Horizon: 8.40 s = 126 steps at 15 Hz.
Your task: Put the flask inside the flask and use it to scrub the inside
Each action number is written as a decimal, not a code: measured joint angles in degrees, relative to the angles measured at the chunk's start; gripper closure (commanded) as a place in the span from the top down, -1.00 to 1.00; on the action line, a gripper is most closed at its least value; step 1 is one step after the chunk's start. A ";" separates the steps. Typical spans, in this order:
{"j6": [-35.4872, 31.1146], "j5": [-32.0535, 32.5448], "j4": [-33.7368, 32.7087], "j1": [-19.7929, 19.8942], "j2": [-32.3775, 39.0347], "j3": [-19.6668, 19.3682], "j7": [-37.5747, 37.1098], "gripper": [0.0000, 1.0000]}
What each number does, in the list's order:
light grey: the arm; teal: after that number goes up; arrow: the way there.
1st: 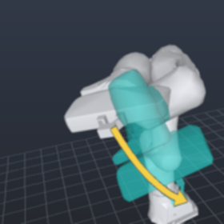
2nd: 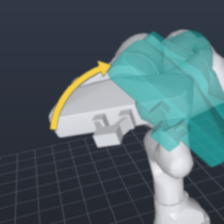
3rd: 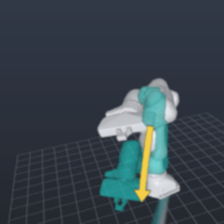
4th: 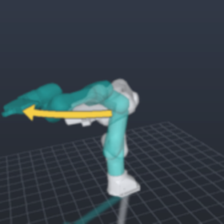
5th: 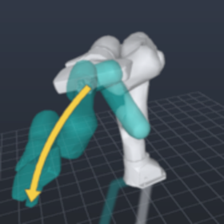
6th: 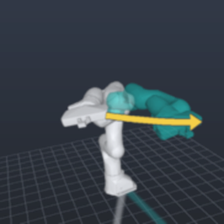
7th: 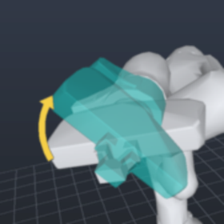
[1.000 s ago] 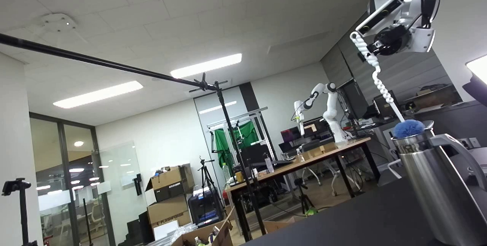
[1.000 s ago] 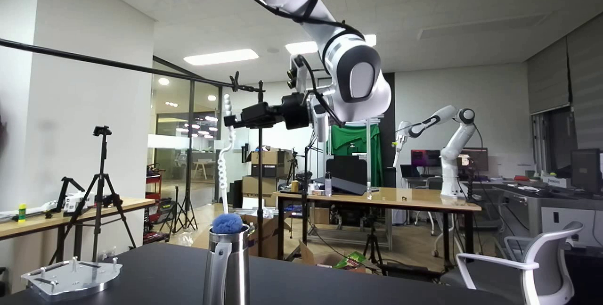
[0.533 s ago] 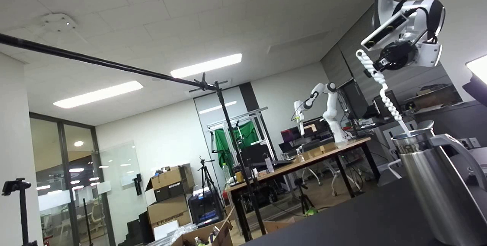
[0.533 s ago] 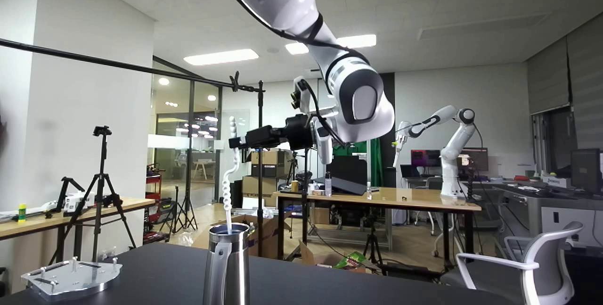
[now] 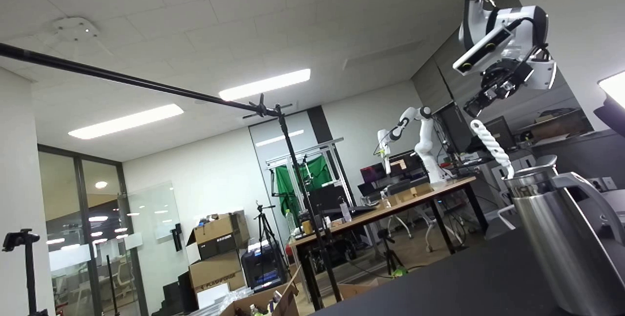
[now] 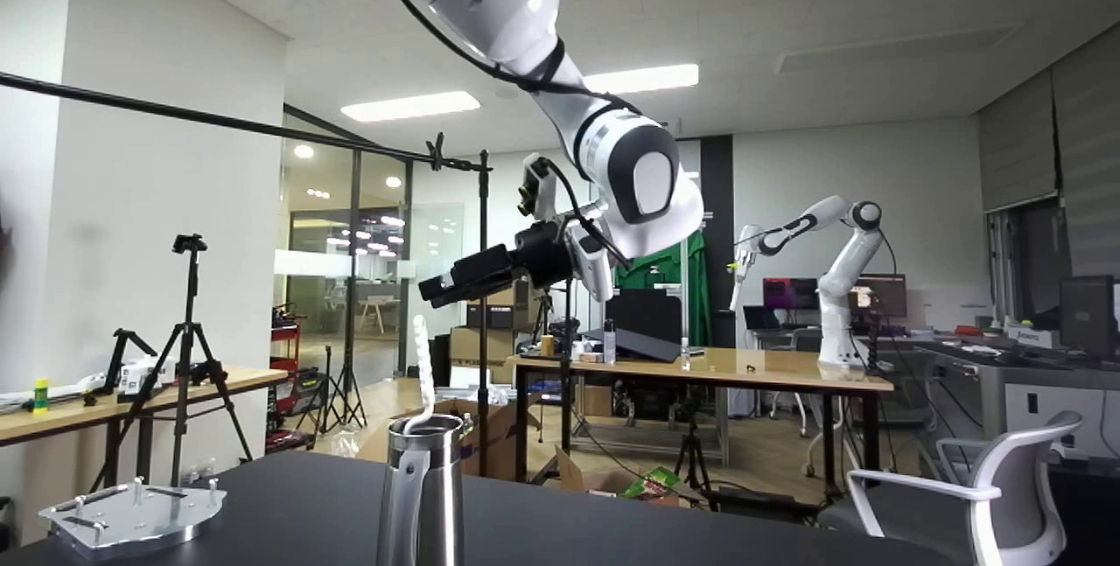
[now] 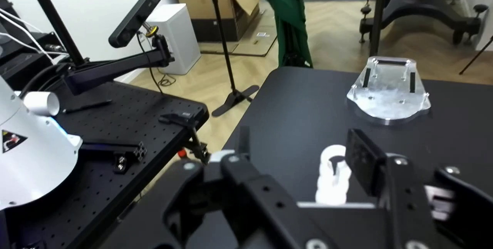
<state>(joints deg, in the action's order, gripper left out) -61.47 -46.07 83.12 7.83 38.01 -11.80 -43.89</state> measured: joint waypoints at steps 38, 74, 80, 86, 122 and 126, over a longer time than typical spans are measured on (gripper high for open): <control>-50.47 60.84 26.92 -22.15 -26.19 10.78 -4.74 1.00; -52.68 66.56 28.59 -20.48 -21.24 13.72 15.45 -0.91; -55.00 63.57 28.65 -19.32 -21.27 13.56 14.72 -0.92; -55.12 54.06 29.12 -17.23 -24.70 13.55 14.74 -0.92; -62.26 43.06 38.53 -12.02 -37.48 15.30 5.05 -0.92; -71.47 40.70 39.64 -10.65 -27.88 13.67 4.46 -0.92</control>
<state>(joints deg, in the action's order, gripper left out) -132.95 -5.37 122.76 -2.81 10.13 1.87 -39.43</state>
